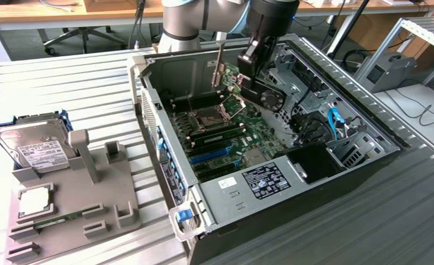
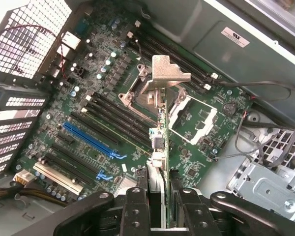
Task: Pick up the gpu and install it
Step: 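Insert the gpu into the slot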
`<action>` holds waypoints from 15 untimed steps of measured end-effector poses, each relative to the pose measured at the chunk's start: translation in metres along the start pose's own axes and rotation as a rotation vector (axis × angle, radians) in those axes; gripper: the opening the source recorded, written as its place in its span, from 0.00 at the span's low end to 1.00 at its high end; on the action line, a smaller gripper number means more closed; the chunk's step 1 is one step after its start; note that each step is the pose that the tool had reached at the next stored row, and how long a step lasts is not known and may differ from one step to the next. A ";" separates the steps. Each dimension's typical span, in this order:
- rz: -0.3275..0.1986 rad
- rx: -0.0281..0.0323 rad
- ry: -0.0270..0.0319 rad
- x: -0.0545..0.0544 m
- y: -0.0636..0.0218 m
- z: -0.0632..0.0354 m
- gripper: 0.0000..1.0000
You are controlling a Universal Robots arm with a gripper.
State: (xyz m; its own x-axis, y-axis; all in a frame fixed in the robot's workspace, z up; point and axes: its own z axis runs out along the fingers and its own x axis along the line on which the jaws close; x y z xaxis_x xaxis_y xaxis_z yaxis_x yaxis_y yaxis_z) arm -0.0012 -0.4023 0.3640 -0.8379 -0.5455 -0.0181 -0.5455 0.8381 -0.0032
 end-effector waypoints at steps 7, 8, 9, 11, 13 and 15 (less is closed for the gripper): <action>-0.034 -0.0006 -0.0001 0.000 0.0000 0.0000 0.28; -0.038 -0.0007 -0.0002 0.000 0.0000 0.0001 0.28; -0.042 -0.0008 -0.0001 0.000 0.0000 0.0000 0.28; -0.051 -0.0010 -0.0002 0.000 0.0000 0.0001 0.28; -0.059 -0.0011 -0.0002 0.000 0.0000 0.0001 0.28; -0.067 -0.0012 -0.0002 0.000 0.0000 0.0001 0.28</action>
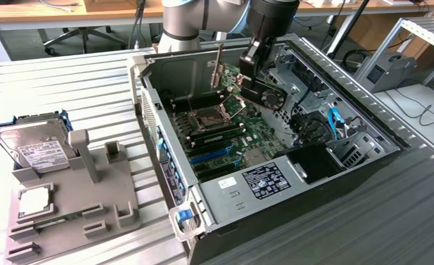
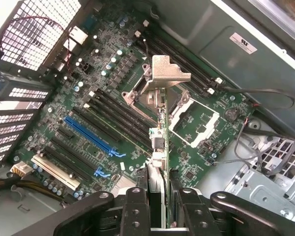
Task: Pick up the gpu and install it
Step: 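Insert the gpu into the slot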
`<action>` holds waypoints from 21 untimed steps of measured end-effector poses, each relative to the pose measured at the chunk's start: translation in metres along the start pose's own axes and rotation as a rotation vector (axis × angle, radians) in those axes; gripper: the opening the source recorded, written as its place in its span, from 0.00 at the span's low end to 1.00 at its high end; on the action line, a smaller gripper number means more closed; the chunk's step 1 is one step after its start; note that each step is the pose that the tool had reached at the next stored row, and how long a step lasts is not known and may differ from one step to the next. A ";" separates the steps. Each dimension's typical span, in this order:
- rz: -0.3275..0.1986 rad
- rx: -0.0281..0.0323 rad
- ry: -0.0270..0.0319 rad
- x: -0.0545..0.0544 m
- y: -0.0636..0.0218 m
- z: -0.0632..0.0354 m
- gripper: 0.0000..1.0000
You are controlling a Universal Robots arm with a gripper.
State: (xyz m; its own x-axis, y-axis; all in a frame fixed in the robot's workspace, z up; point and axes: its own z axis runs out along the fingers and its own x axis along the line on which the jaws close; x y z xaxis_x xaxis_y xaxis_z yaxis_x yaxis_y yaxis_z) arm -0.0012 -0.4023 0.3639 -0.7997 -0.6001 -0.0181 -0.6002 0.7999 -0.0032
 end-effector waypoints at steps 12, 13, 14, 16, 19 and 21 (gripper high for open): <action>-0.056 -0.0010 -0.0002 0.000 0.0000 0.0000 0.28; -0.061 -0.0011 -0.0002 0.000 0.0000 0.0000 0.28; -0.064 -0.0011 -0.0002 0.000 0.0000 0.0000 0.28; -0.074 -0.0013 -0.0002 0.000 0.0000 0.0000 0.28; -0.093 -0.0017 -0.0003 0.000 0.0000 0.0000 0.28; -0.113 -0.0021 -0.0004 0.000 0.0000 0.0000 0.28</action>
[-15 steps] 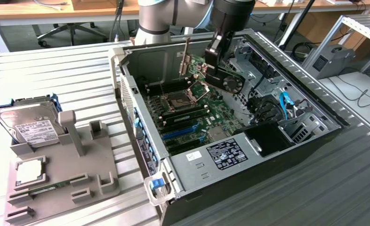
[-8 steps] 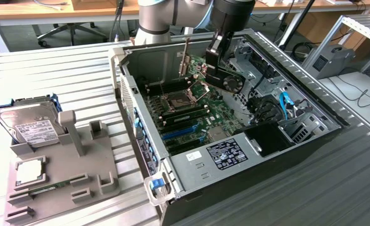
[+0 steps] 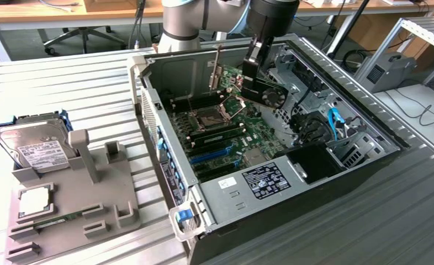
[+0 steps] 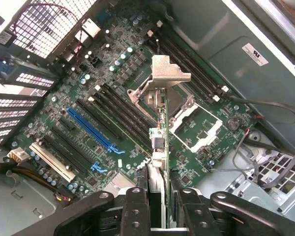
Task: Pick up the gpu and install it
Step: 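Insert the gpu into the slot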
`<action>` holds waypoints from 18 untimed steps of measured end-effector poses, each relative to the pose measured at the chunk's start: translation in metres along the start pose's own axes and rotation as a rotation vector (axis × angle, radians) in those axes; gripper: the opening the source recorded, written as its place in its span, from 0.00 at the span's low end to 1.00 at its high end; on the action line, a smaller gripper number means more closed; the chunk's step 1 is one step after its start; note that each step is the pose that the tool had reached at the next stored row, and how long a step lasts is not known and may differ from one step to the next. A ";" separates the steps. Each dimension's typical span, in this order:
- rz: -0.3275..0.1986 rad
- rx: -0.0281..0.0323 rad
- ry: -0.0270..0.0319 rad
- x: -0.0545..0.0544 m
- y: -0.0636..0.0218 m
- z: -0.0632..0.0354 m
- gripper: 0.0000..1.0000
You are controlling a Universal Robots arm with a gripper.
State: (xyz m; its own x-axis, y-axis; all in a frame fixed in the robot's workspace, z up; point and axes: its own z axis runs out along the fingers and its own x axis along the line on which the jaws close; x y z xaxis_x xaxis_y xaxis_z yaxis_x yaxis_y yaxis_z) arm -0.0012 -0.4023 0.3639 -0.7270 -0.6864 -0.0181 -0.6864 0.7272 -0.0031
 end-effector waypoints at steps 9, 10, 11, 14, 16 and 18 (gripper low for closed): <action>-0.046 -0.0008 -0.0002 0.000 0.0000 0.0000 0.28; -0.051 -0.0009 -0.0002 0.000 0.0000 0.0000 0.28; -0.055 -0.0010 -0.0002 0.000 0.0000 0.0000 0.28; -0.068 -0.0012 -0.0003 0.000 0.0000 0.0000 0.28; -0.076 -0.0014 -0.0002 0.000 0.0000 0.0000 0.28; -0.086 -0.0016 -0.0003 0.000 0.0000 0.0000 0.28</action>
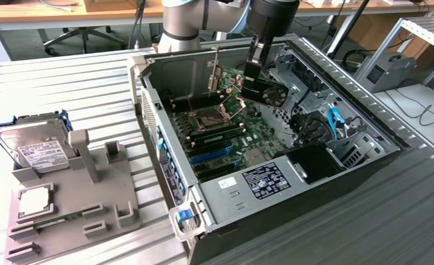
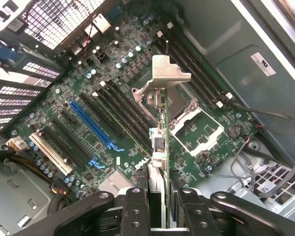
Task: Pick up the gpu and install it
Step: 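Insert the gpu into the slot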
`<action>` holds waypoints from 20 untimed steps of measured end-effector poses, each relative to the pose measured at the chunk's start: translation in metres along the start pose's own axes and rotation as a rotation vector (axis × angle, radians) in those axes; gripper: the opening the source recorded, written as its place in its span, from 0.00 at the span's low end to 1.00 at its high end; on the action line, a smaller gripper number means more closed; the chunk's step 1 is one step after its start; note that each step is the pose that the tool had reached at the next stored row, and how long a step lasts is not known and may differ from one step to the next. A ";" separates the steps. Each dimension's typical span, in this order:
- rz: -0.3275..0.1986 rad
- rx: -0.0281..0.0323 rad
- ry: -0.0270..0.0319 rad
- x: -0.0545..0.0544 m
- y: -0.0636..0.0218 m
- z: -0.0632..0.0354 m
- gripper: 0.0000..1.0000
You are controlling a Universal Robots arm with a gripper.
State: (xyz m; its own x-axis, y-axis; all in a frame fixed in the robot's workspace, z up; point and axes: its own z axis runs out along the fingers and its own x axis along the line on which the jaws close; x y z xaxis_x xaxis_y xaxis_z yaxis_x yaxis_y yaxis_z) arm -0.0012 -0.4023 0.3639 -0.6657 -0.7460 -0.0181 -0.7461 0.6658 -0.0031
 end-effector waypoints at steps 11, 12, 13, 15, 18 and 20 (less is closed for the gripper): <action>-0.055 -0.0010 -0.0001 0.000 0.0000 0.0000 0.28; -0.060 -0.0011 -0.0002 0.000 0.0000 0.0000 0.28; -0.067 -0.0012 -0.0002 0.000 0.0000 0.0000 0.28; -0.075 -0.0013 -0.0002 0.000 0.0000 0.0000 0.28; -0.089 -0.0016 -0.0003 0.000 0.0000 0.0000 0.28; -0.098 -0.0017 -0.0004 0.000 -0.0001 0.0000 0.28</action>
State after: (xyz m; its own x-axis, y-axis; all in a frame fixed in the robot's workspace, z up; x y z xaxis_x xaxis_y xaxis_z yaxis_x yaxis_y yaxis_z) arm -0.0011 -0.4023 0.3639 -0.5893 -0.8077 -0.0182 -0.8078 0.5895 -0.0032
